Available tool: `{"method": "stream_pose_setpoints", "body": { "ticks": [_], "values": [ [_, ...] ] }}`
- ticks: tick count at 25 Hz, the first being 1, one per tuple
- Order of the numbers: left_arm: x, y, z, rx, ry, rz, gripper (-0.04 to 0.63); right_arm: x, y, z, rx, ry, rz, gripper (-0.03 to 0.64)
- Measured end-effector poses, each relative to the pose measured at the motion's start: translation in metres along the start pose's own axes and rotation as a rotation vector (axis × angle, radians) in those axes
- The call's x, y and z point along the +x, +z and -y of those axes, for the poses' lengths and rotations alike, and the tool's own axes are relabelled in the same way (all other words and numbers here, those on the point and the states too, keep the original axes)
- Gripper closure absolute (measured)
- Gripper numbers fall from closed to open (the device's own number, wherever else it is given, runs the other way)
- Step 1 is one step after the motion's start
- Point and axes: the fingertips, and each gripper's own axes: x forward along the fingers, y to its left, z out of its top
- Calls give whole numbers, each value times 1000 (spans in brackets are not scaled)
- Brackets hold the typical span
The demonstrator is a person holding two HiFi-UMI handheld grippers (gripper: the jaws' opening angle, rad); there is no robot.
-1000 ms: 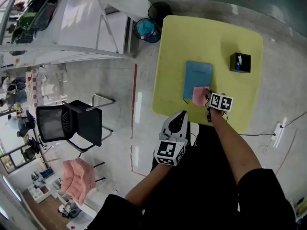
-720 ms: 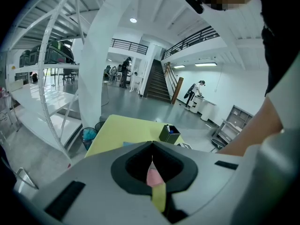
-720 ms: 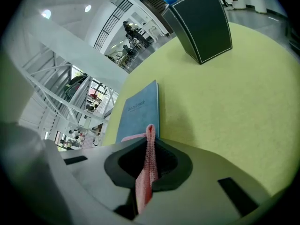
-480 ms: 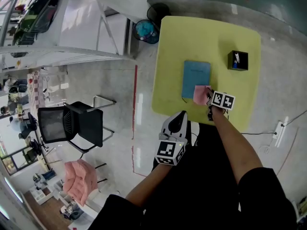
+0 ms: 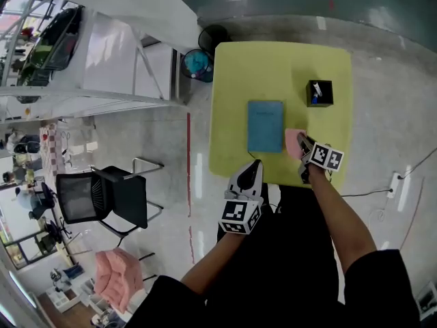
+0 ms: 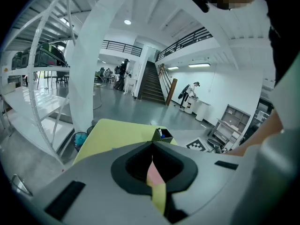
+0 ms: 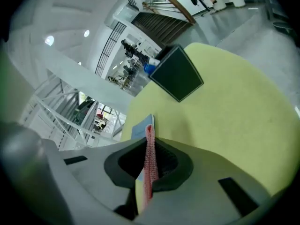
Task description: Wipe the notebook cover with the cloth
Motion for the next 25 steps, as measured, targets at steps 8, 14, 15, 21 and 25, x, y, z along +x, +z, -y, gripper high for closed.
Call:
{"method": "stream_pose_setpoints", "body": {
  "ticks": [8, 14, 15, 21, 25],
  "values": [
    [23, 35, 38, 65, -50, 50, 580, -94, 29, -45, -217, 36, 108, 580],
    [7, 69, 63, 117, -108, 120, 580, -165, 21, -102, -360, 27, 213, 578],
    [0, 77, 66, 138, -124, 145, 580, -176, 18, -116, -367, 38, 238, 578],
    [-65, 103, 70, 202, -225, 272, 580, -230, 2, -205, -512, 36, 410, 578],
    [-121, 115, 48, 150, -249, 328, 580, -248, -27, -279, -656, 7, 487, 578]
  ]
}}
